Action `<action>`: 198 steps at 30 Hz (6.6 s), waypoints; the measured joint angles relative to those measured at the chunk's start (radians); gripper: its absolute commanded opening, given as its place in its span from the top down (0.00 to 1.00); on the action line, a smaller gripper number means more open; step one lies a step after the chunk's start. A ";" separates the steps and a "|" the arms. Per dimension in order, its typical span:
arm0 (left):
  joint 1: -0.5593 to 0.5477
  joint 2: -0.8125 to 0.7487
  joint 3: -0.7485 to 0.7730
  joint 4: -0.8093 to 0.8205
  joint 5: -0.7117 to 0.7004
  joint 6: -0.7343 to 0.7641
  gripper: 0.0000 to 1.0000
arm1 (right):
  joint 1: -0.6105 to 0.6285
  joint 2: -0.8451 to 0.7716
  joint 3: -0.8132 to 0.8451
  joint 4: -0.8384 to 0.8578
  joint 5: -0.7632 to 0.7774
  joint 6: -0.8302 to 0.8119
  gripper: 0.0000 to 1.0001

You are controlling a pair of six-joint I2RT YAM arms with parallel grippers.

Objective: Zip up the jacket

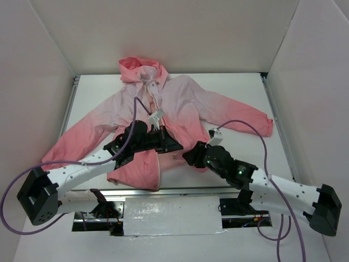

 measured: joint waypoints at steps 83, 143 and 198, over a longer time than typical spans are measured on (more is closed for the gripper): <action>-0.035 0.128 0.118 -0.068 0.018 -0.142 1.00 | 0.058 0.036 -0.054 0.212 -0.117 0.009 0.59; -0.017 0.175 0.156 -0.068 0.031 -0.148 1.00 | 0.041 0.118 -0.102 0.395 -0.164 0.092 1.00; 0.013 0.161 0.100 0.145 0.180 -0.333 1.00 | 0.122 -0.238 -0.101 0.100 0.113 0.027 0.49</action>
